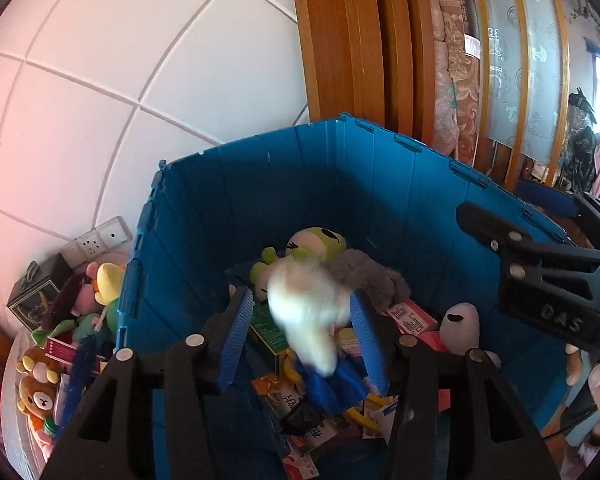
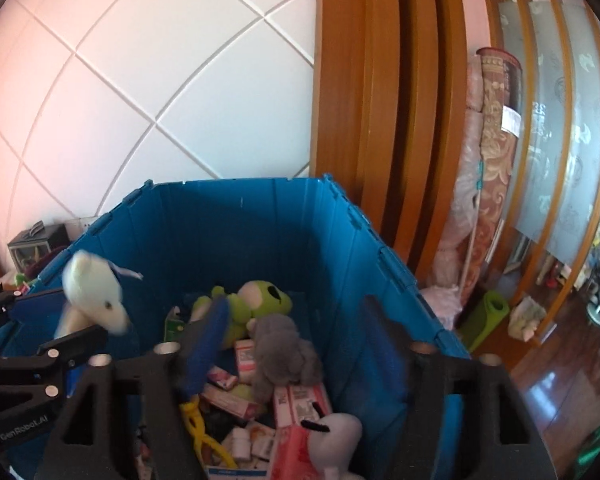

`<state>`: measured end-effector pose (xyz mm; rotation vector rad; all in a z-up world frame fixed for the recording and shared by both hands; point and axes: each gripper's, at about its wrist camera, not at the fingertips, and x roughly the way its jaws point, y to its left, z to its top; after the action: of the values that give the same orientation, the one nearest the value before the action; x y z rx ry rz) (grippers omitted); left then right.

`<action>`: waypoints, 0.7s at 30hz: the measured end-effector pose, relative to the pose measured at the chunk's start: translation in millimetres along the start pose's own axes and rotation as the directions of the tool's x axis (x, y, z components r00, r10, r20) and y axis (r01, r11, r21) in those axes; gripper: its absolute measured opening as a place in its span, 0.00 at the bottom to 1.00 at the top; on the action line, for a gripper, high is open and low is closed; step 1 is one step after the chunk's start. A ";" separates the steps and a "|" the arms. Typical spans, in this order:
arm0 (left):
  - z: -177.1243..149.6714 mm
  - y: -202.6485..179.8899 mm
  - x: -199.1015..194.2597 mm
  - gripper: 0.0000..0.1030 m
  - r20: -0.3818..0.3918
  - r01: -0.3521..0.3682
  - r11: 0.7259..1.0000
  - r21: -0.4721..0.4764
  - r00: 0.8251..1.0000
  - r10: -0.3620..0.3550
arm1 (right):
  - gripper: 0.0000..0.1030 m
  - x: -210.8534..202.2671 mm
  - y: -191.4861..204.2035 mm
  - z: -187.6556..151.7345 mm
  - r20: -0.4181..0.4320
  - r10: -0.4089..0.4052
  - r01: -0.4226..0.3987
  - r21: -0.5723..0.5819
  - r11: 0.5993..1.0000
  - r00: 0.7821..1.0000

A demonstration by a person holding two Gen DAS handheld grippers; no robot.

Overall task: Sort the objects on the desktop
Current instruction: 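Carry the teddy bear and grey plush into the crate and release both, then withdraw both tools from the crate toward the pile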

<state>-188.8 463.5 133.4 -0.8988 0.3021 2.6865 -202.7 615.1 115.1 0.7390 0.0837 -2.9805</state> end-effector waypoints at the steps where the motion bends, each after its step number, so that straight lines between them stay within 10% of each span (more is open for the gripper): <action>1: 0.4 0.0 -0.7 0.53 0.004 0.003 1.000 0.001 1.000 -0.003 | 0.89 -1.8 0.0 0.1 0.004 0.009 -0.009 0.000 1.000 1.000; 10: -1.3 1.2 -27.5 0.57 0.156 -0.046 0.999 0.002 0.987 0.045 | 0.98 2.2 -12.0 -0.2 0.011 0.020 -0.020 0.041 0.999 1.000; 21: -33.5 71.8 -107.6 0.57 0.300 0.058 0.984 -0.166 0.954 -0.005 | 1.00 -17.5 -9.0 -10.8 0.129 -0.108 0.098 0.080 0.992 0.986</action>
<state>-112.5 364.5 180.6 -0.5205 -0.0130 2.7978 -183.0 625.8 114.0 0.5568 0.0056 -3.1376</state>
